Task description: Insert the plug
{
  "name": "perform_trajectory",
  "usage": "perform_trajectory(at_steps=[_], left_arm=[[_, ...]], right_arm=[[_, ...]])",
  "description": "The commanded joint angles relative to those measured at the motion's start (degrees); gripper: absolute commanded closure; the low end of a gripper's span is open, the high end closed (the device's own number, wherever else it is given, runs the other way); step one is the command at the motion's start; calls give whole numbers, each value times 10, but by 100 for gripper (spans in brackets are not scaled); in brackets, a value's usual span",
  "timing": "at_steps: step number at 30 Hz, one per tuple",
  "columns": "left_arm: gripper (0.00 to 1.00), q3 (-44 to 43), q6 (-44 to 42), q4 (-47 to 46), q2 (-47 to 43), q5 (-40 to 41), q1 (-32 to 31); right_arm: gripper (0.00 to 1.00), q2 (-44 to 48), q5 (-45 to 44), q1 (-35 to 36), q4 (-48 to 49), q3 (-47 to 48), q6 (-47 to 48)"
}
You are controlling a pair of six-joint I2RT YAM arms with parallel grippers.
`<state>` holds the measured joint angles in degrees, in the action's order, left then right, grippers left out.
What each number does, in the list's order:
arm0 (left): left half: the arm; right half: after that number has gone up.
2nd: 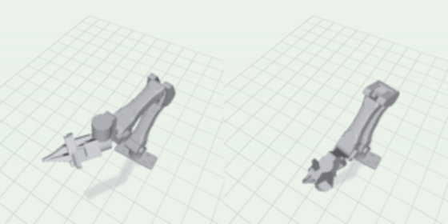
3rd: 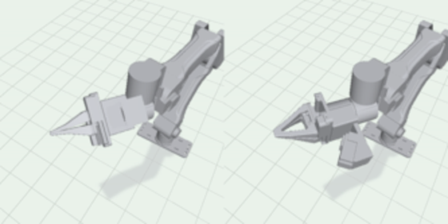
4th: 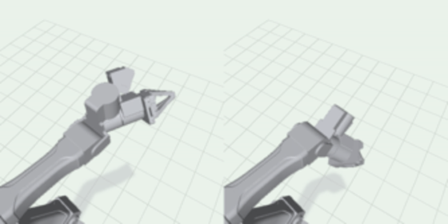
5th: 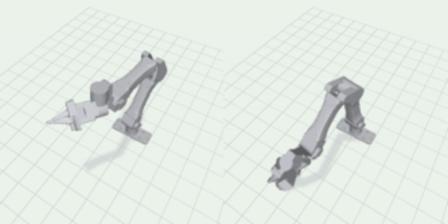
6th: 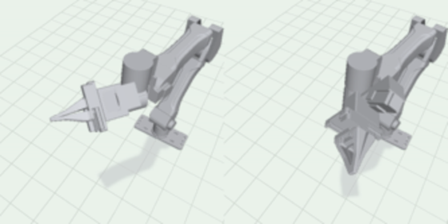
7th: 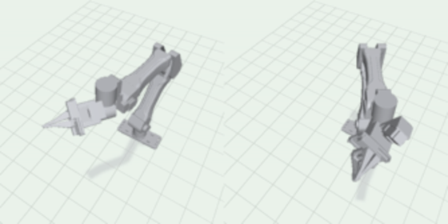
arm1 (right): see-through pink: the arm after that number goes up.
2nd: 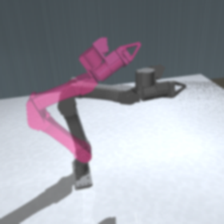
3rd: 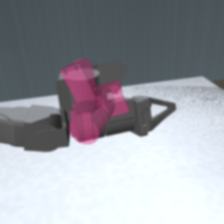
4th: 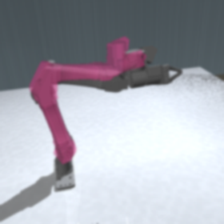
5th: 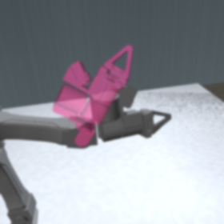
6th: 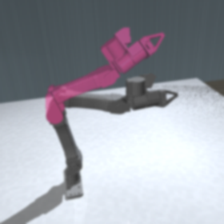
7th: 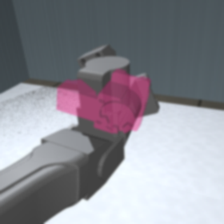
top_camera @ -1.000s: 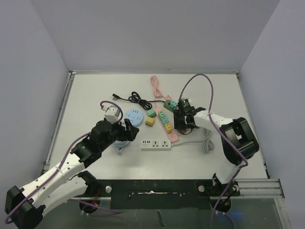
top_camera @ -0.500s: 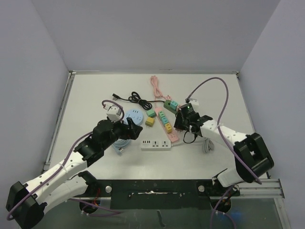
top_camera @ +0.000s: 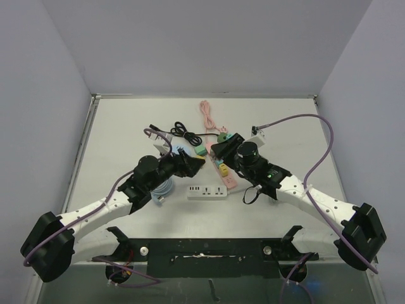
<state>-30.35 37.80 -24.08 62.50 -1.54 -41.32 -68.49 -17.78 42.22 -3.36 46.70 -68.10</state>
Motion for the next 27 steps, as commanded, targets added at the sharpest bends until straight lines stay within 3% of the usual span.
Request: perform_trajectory(at_steps=[1, 8, 17, 27], left_arm=[[27, -4, 9, -178, 21, -35, -6], [27, -21, -7, -230, 63, -69, -9], [40, -26, 15, -273, 93, -27, -11], [40, -31, 7, -319, 117, -42, -11]], right_arm=[[63, 15, -23, 13, 76, 16, -67], [60, 1, 29, 17, 78, 38, -88], [59, -10, 45, 22, 70, 59, -85], [57, -9, 79, 22, 49, 73, -62]])
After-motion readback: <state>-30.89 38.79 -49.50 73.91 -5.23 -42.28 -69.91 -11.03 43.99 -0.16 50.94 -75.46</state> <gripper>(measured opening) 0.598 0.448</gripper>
